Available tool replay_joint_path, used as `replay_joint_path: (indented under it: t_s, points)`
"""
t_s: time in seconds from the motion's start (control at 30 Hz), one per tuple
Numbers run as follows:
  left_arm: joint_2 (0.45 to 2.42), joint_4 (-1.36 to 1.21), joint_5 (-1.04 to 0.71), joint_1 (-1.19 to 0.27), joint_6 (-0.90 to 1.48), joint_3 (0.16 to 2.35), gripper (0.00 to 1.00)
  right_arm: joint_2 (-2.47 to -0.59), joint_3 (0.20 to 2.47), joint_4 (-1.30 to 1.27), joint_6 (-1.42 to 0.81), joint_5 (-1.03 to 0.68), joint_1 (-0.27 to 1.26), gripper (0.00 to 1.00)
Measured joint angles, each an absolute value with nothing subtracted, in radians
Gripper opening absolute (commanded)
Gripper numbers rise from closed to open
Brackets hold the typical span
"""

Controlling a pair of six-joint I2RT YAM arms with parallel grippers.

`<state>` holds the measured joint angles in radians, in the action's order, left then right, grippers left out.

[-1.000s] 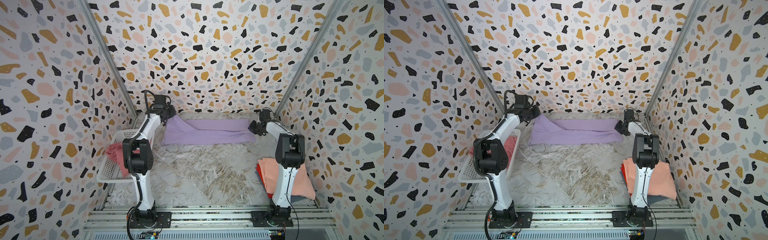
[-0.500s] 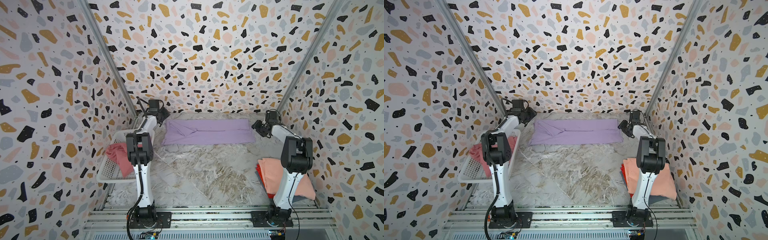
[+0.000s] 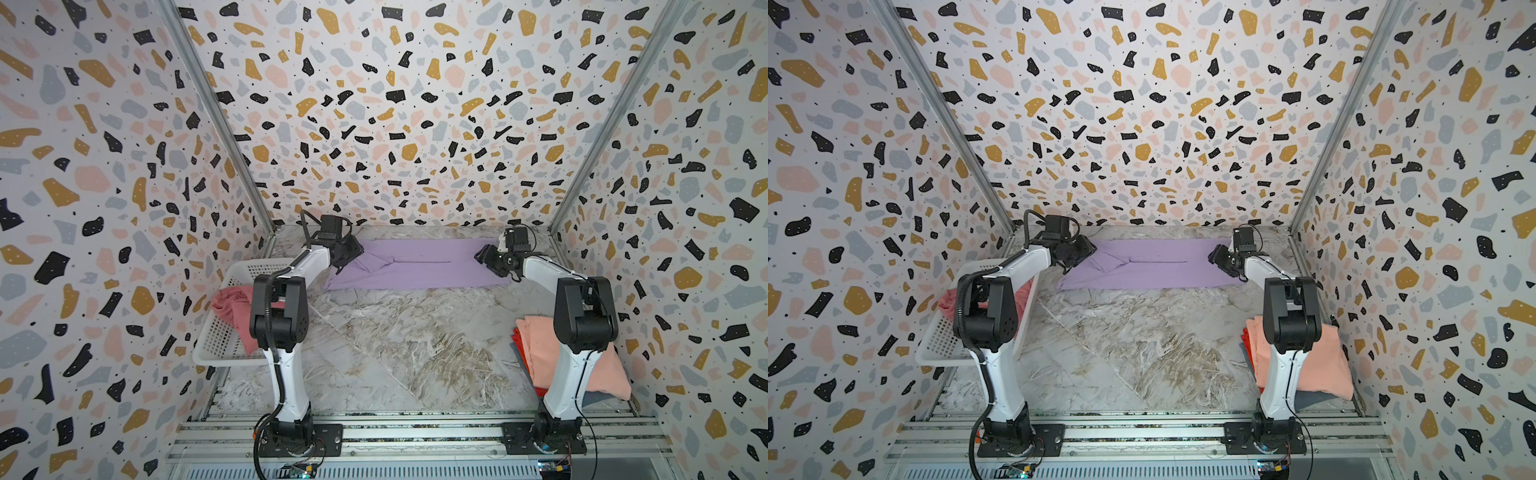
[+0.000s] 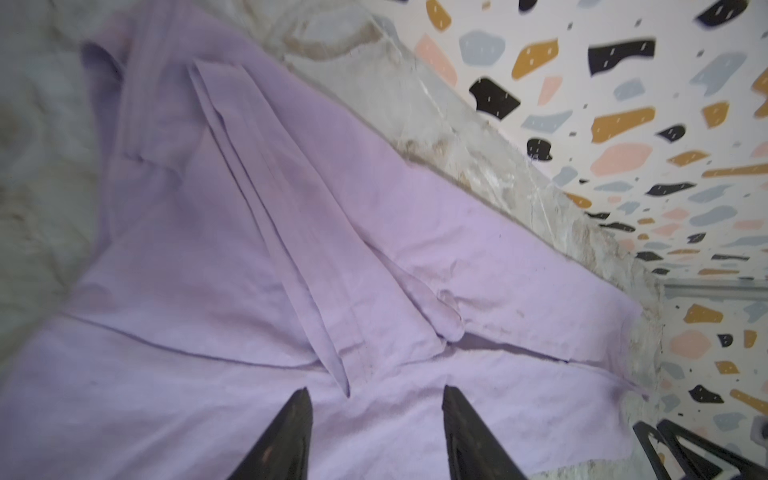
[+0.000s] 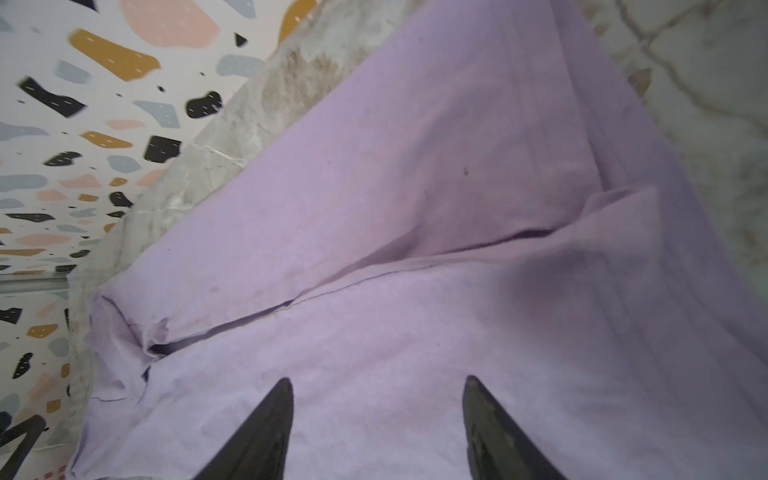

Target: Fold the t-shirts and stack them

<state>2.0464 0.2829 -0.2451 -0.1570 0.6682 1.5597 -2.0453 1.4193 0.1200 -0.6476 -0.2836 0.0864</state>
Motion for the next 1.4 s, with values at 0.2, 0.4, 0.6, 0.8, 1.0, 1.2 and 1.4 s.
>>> replay_joint_path:
  t_s: [0.2,0.4,0.6,0.8,1.0,1.2,1.4]
  points:
    - [2.093,0.333,-0.241,-0.212,0.674,1.555,0.47,-2.095,1.417,0.12,-0.628,-0.266,0.086,0.65]
    - [2.184,0.352,-0.225,-0.213,0.69,1.626,0.45,-2.07,1.364,0.084,-0.604,-0.253,0.084,0.65]
    - [2.213,0.35,-0.221,-0.218,0.712,1.634,0.37,-2.043,1.32,0.069,-0.603,-0.254,0.08,0.65]
    - [2.226,0.343,-0.212,-0.23,0.735,1.665,0.17,-2.038,1.312,0.067,-0.601,-0.254,0.08,0.65]
    - [2.245,0.335,-0.2,-0.237,0.743,1.689,0.0,-2.037,1.311,0.067,-0.601,-0.254,0.08,0.65]
    - [2.282,0.342,-0.199,-0.237,0.737,1.748,0.0,-2.037,1.311,0.067,-0.6,-0.257,0.076,0.65]
    - [2.325,0.326,-0.223,-0.237,0.722,1.889,0.0,-2.035,1.311,0.073,-0.596,-0.263,0.072,0.65]
